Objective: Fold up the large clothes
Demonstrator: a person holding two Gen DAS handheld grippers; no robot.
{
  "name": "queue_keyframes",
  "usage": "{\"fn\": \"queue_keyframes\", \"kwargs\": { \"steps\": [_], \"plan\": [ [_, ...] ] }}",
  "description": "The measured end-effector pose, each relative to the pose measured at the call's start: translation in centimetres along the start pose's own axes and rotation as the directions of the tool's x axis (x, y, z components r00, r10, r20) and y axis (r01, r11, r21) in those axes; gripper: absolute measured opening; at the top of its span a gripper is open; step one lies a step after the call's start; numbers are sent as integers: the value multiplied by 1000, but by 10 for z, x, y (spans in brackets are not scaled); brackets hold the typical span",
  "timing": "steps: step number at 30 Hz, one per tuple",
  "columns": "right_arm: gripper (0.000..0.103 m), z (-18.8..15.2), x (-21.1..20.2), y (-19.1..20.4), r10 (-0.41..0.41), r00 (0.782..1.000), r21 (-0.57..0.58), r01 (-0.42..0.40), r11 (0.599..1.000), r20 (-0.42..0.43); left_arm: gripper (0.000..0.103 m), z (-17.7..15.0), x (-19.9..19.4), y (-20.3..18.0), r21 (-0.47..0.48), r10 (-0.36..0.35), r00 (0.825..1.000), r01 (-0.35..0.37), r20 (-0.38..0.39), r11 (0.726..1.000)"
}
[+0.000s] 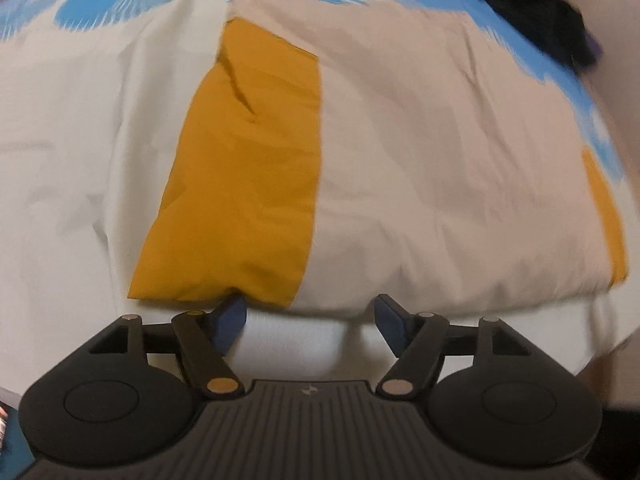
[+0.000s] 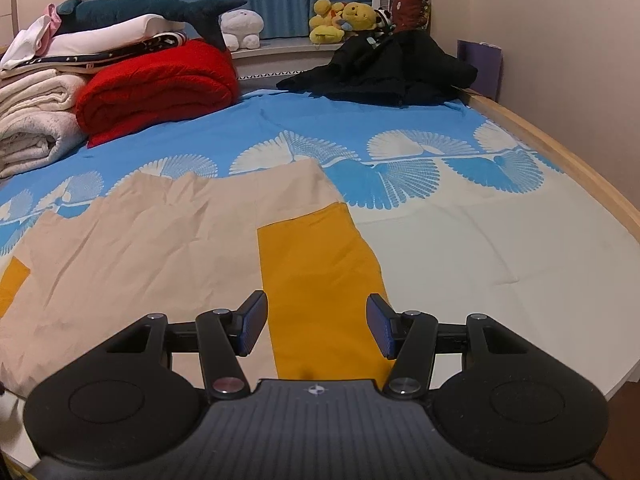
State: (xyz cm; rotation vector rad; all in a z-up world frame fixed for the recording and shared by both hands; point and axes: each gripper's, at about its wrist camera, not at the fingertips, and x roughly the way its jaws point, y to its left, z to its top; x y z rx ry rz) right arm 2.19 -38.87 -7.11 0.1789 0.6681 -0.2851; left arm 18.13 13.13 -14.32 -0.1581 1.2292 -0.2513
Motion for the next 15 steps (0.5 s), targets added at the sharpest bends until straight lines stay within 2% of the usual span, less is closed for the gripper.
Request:
{"fn": "queue_keyframes", "kwargs": {
  "steps": [3,6,9,15],
  "plan": [
    [57,-1,-1,0,4,1000,-13,-4,1000,1,76,6,2,21,-148,-55,998,55,0,987],
    [57,-2,-1,0,3,1000,-25,-3,1000,-1,76,10,6,35,-262,-67,998,64,-5,963],
    [57,-3,1,0,-6,1000,-32,6,999,-8,76,15,9,39,-323,-28,1000,25,-5,946],
    [57,-4,2,-1,-20,1000,-32,19,999,-12,76,11,7,40,-383,63,998,-58,0,922]
  ]
}}
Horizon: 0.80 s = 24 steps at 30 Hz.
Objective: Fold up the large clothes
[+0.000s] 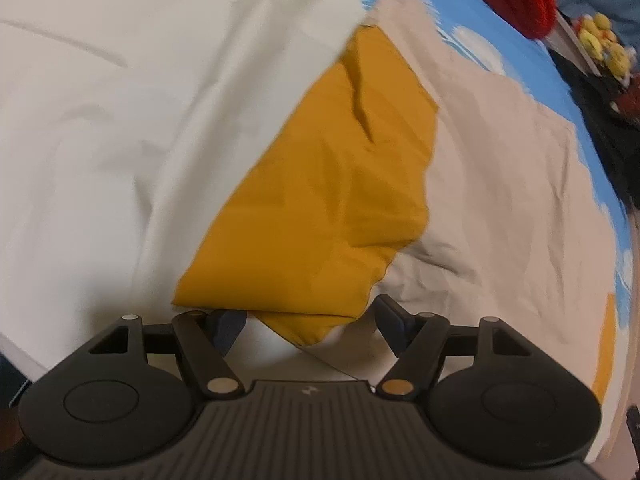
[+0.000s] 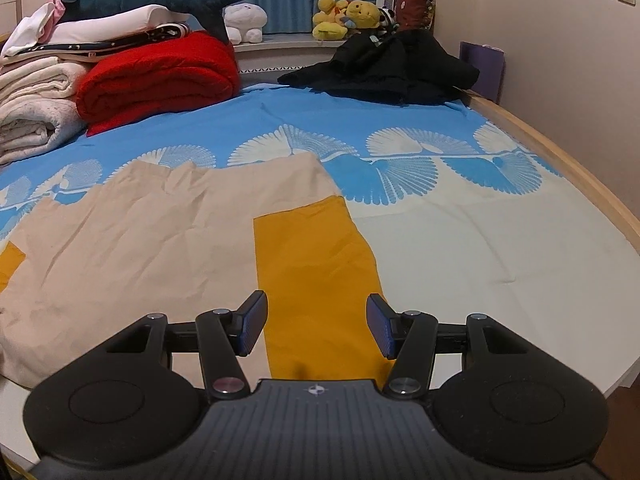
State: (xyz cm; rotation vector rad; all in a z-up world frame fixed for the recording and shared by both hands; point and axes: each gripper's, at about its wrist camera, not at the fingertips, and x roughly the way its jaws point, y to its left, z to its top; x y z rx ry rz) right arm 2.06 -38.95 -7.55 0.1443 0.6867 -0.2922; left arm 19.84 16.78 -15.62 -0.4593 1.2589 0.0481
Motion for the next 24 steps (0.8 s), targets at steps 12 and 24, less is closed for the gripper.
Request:
{"fn": "queue_keyframes", "kwargs": {
  "steps": [12,24],
  "plan": [
    [57,-3,3,7,-7,1000,-34,6,999,-3,19,-11,-22,9,-23,1,996,1,90,1000],
    [56,1,3,7,-11,1000,-10,11,1000,8,6,-50,-118,-30,261,87,897,-217,434,941]
  ]
}}
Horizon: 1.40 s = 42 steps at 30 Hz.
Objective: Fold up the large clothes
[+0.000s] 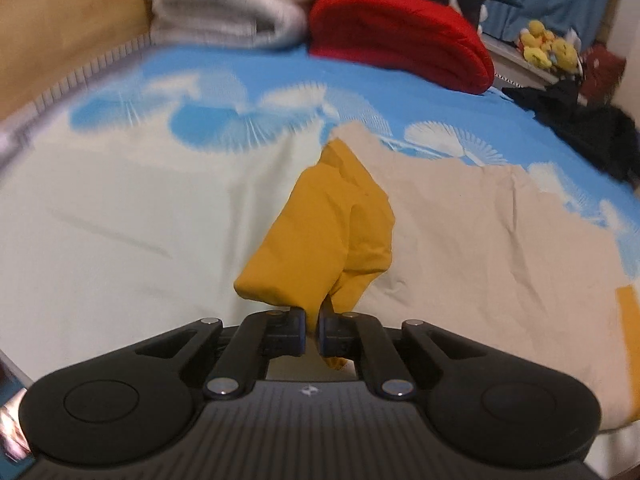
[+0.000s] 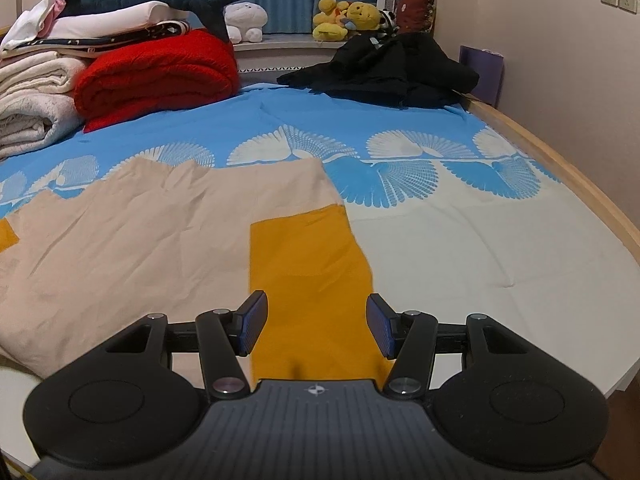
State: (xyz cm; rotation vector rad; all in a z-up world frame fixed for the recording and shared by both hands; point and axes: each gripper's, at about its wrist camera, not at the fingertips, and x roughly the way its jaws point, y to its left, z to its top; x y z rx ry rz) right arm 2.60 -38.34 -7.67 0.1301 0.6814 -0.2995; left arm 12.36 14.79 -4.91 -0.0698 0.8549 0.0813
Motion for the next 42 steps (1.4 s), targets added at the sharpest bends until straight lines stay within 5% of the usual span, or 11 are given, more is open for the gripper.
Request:
{"fn": "queue_keyframes", "kwargs": {
  "steps": [6,9,14,22,28,31,33,35,38,40,42],
  "plan": [
    [56,4,3,0,-5,1000,6,5,1000,13,6,4,-38,-50,221,16,986,-53,165,974],
    [56,6,3,-5,-5,1000,23,4,1000,24,5,5,-68,-99,379,-113,949,-7,295,925],
    [56,9,-5,-18,-3,998,61,0,998,56,5,-13,-111,-178,554,-355,875,125,330,823],
    [52,16,-12,-71,-52,993,183,32,983,103,5,-94,-139,-317,804,-688,719,352,96,480],
    [52,17,-15,-118,-49,989,328,2,945,138,5,-170,-87,-394,823,-729,646,528,-227,212],
    [53,18,-5,-131,89,988,388,-133,912,130,8,-189,-59,-411,790,-662,672,582,-332,195],
    [55,21,8,-133,210,972,422,-237,875,110,12,-185,-56,-410,765,-667,660,609,-345,207],
    [57,24,25,-130,302,950,449,-302,841,74,25,-171,-63,-408,730,-675,628,656,-387,192],
    [59,30,54,-116,374,927,457,-335,824,4,53,-138,-80,-382,671,-728,545,724,-415,160],
    [60,31,75,-104,370,926,441,-304,845,-71,69,-117,-94,-357,693,-776,533,699,-338,178],
    [60,29,92,-95,374,917,435,-282,855,-140,69,-96,-97,-335,702,-799,538,677,-268,220]
  ]
}}
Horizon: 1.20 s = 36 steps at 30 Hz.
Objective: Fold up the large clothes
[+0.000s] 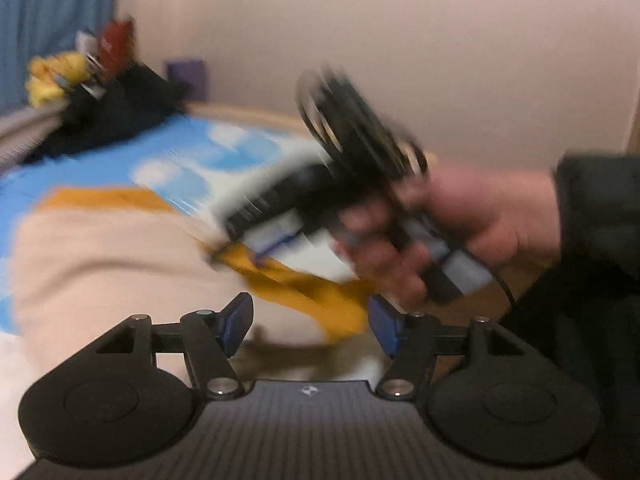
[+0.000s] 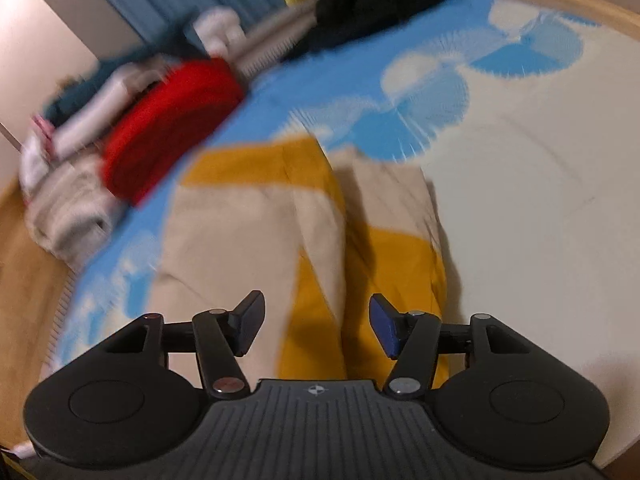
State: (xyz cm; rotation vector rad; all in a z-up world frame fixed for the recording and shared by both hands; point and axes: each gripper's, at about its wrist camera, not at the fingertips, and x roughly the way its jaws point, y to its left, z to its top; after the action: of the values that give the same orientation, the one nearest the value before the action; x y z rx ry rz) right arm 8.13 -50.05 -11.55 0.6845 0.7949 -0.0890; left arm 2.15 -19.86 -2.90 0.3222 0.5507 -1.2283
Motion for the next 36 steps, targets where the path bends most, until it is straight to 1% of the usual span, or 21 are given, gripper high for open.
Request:
{"fn": "queue_keyframes", "kwargs": {
  "steps": [3,5,6,9,11,12,13,14,16,17,19,22,25,27,28,30,31,33,34,35,36],
  "plan": [
    [59,-4,12,3,20,999,9,-20,1000,-48,69,3,-21,34,-78,96,995,-93,34,993],
    [37,-6,15,2,57,996,23,-56,998,-62,65,11,-23,55,-133,165,986,-164,-1,978],
    [10,-7,12,0,83,995,47,-80,996,-59,61,11,-22,66,-160,183,983,-184,-21,970],
    [2,1,-14,-4,167,985,75,-170,983,47,55,11,-7,90,-233,165,983,-179,-78,956],
    [2,7,-38,-12,181,970,83,-196,977,164,53,6,9,100,-273,120,984,-152,-129,950],
    [2,11,-45,-18,156,966,99,-179,979,205,53,2,25,101,-287,78,979,-132,-190,949],
    [2,13,-47,-21,101,970,98,-125,987,221,53,-4,41,97,-285,45,967,-118,-252,951],
    [2,14,-44,-24,34,977,85,-52,995,208,53,-10,57,91,-253,48,953,-128,-299,959],
    [2,13,-21,-36,-92,991,90,84,992,96,54,-18,84,75,-154,87,935,-148,-345,977],
    [2,10,-6,-39,-149,989,62,147,987,20,54,-21,93,70,-124,98,929,-150,-356,981],
    [2,6,13,-38,-238,970,-21,237,971,-48,54,-25,110,59,-40,132,921,-157,-365,987],
    [2,7,24,-33,-283,958,-53,280,958,-44,55,-31,119,46,75,180,915,-164,-360,984],
    [4,4,21,-30,-323,946,-76,322,944,-7,55,-23,106,50,52,160,927,-151,-340,987],
    [9,3,-1,-24,-306,950,-52,309,950,62,55,-14,82,56,17,149,944,-151,-293,988],
    [9,2,-16,-18,-268,956,-57,276,960,118,54,-10,72,57,6,142,956,-145,-255,989],
    [10,-4,-41,-7,-143,975,-108,163,981,172,54,-1,64,59,-12,116,973,-121,-201,993],
    [14,-8,-48,-2,-72,984,-141,96,985,165,54,1,66,57,-9,117,973,-122,-198,993],
    [22,-19,-52,8,24,993,-219,2,976,114,55,-3,83,51,28,150,958,-147,-245,989],
    [24,-24,-49,13,58,997,-255,-41,966,60,55,-7,95,46,54,181,939,-172,-292,984],
    [24,-31,-41,16,67,998,-295,-66,953,-8,56,-11,104,40,70,207,921,-194,-329,978],
    [24,-39,-26,18,19,996,-338,-46,940,-83,59,-12,121,37,75,222,908,-209,-355,975]
  ]
}}
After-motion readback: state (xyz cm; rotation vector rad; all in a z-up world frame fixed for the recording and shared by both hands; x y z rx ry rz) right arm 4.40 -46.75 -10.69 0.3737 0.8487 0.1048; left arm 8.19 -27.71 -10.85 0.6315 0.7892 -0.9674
